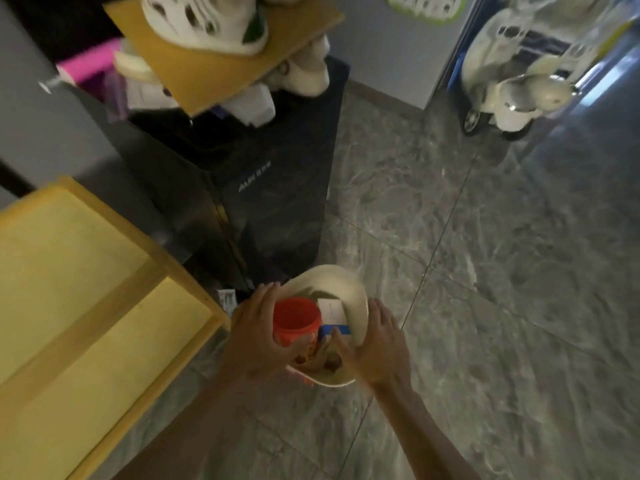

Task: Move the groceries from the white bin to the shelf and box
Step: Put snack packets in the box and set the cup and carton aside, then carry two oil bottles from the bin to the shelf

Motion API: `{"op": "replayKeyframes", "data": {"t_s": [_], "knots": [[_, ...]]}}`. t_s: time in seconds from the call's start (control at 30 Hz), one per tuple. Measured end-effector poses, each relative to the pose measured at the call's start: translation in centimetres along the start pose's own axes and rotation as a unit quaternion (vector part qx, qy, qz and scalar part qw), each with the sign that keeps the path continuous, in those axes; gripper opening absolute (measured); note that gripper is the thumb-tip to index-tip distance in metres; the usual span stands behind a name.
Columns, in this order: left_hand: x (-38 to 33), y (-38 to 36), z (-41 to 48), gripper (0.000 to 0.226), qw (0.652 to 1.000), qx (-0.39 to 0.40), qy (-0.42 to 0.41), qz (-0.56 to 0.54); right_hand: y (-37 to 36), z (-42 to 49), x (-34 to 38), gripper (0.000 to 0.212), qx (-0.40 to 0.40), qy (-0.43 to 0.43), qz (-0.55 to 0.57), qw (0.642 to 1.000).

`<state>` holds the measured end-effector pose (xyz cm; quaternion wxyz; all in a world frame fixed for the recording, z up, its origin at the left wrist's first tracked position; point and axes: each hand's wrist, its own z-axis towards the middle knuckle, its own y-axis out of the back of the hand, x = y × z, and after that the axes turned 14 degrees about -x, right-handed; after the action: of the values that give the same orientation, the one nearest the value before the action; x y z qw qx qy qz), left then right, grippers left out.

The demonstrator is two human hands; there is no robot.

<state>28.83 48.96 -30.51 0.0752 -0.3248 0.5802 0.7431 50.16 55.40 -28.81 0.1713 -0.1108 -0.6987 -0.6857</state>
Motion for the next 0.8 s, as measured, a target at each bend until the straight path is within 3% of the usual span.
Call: {"op": "replayKeyframes", "data": {"t_s": [0.3,0.5,0.67,0.8], "knots": [[-17.5,27.7,6.4,0.106,0.998,-0.013,-0.056,-0.021,31.3,2.5,11.9,0.11,-0.082,0.025,0.008,0.996],[-28.5,48.0,9.5,0.098,0.994,-0.063,-0.082,-0.032,52.2,1.6,21.9,0.109,-0.106,0.093,0.066,0.988],[-30.8,58.9,8.2,0.11,0.991,-0.104,-0.073,0.034,60.3,-0.3,28.6,0.112,-0.104,0.171,0.075,0.977],[-30.5,64.2,5.8,0.114,0.986,-0.152,-0.055,0.044,61.3,-0.4,33.0,0.131,-0.101,0.209,0.112,0.966]]}}
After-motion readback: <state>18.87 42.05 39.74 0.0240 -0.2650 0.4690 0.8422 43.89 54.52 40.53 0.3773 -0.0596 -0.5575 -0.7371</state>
